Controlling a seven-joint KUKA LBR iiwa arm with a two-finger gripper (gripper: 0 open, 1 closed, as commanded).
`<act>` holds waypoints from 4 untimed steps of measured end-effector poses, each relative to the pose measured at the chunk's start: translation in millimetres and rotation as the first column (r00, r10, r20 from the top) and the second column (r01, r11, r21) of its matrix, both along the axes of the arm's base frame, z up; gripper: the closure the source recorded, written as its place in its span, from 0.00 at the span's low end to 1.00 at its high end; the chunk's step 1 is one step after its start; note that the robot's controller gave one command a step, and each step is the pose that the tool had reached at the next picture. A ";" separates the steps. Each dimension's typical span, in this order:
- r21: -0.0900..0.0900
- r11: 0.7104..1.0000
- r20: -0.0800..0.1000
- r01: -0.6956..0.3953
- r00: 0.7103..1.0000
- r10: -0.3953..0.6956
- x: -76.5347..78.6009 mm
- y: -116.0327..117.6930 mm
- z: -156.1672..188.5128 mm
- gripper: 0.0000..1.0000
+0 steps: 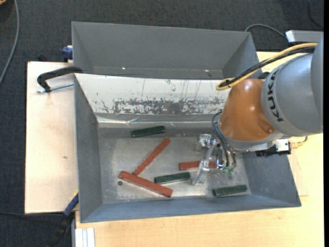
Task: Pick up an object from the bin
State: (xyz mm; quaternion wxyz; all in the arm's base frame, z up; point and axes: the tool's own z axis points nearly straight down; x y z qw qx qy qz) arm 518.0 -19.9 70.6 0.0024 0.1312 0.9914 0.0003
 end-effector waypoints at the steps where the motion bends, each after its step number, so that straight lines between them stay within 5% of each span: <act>1: 0.001 0.994 -0.006 0.107 0.994 -0.107 -12.5 -4.2 0.3 1.00; 4: 0.002 0.994 -0.003 0.106 0.994 -0.106 -12.1 -3.9 6.8 1.00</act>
Offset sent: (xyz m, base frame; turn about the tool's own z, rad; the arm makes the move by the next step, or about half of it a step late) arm 0.0000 0.0000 0.0000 0.0000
